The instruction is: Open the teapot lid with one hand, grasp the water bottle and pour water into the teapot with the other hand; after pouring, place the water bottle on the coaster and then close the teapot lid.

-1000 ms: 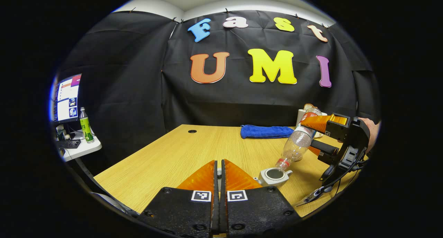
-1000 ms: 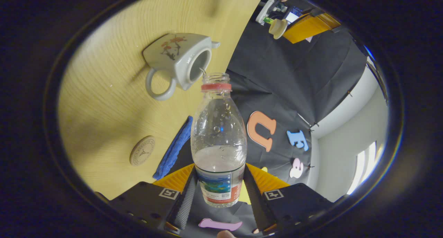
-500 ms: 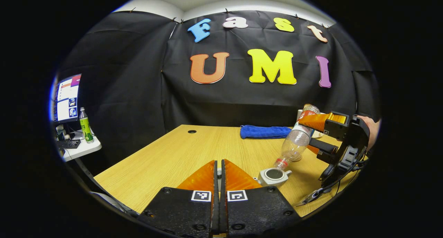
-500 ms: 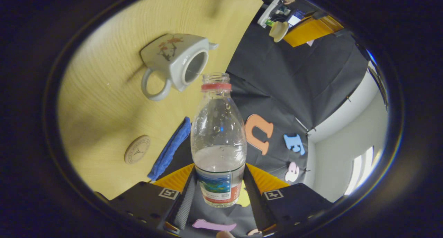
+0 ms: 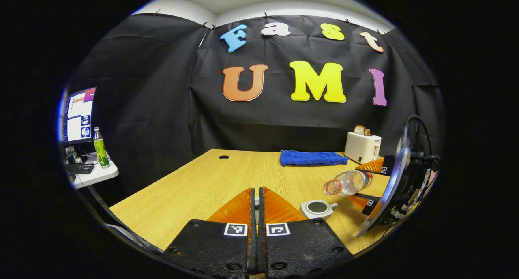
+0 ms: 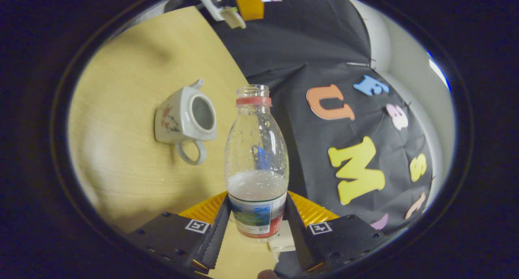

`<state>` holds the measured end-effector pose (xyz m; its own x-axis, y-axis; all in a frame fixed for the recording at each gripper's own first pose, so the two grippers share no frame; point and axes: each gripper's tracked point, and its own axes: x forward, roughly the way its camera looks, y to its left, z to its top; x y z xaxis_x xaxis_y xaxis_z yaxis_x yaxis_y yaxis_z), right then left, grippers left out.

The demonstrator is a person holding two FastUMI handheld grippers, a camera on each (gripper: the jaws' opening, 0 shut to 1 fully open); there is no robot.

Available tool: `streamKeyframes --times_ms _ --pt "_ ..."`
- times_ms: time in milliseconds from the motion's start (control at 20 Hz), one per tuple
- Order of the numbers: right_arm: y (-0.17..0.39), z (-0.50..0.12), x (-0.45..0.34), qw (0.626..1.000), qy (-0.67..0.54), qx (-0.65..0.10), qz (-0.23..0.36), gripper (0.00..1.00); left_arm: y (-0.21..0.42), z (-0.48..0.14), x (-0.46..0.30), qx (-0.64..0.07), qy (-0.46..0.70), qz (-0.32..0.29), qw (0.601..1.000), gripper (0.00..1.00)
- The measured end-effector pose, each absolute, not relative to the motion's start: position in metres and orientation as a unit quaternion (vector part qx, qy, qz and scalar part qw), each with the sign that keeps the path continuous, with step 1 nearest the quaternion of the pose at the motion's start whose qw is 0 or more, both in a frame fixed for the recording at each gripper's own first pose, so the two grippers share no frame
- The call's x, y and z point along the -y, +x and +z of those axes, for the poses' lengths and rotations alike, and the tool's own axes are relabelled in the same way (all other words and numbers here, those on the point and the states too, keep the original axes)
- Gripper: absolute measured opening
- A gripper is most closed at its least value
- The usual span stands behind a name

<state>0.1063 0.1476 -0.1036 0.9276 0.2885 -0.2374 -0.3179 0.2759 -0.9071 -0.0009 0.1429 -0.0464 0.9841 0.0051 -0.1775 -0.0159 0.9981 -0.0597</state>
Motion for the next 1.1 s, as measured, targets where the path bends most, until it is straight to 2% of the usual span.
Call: streamKeyframes --times_ms 250,450,600,800,1100 --pt "0.074 -0.086 -0.159 0.911 -0.331 -0.068 0.238 0.75 -0.001 -0.044 -0.120 -0.088 -0.026 -0.016 0.996 0.03" --pt "0.073 -0.046 -0.149 0.958 -0.167 -0.066 0.225 0.75 -0.002 -0.041 -0.100 -0.085 -0.020 -0.038 0.996 0.03" --pt "0.100 -0.015 -0.131 0.972 -0.107 -0.054 0.200 0.74 -0.002 -0.038 -0.095 -0.080 -0.020 -0.041 0.996 0.03" --pt "0.143 -0.008 -0.127 0.977 -0.064 -0.060 0.192 0.74 -0.004 -0.034 -0.095 -0.076 -0.017 -0.039 0.996 0.03" --pt "0.201 -0.050 -0.142 0.976 -0.042 -0.091 0.196 0.74 -0.003 -0.039 -0.105 -0.081 -0.011 -0.029 0.996 0.03"
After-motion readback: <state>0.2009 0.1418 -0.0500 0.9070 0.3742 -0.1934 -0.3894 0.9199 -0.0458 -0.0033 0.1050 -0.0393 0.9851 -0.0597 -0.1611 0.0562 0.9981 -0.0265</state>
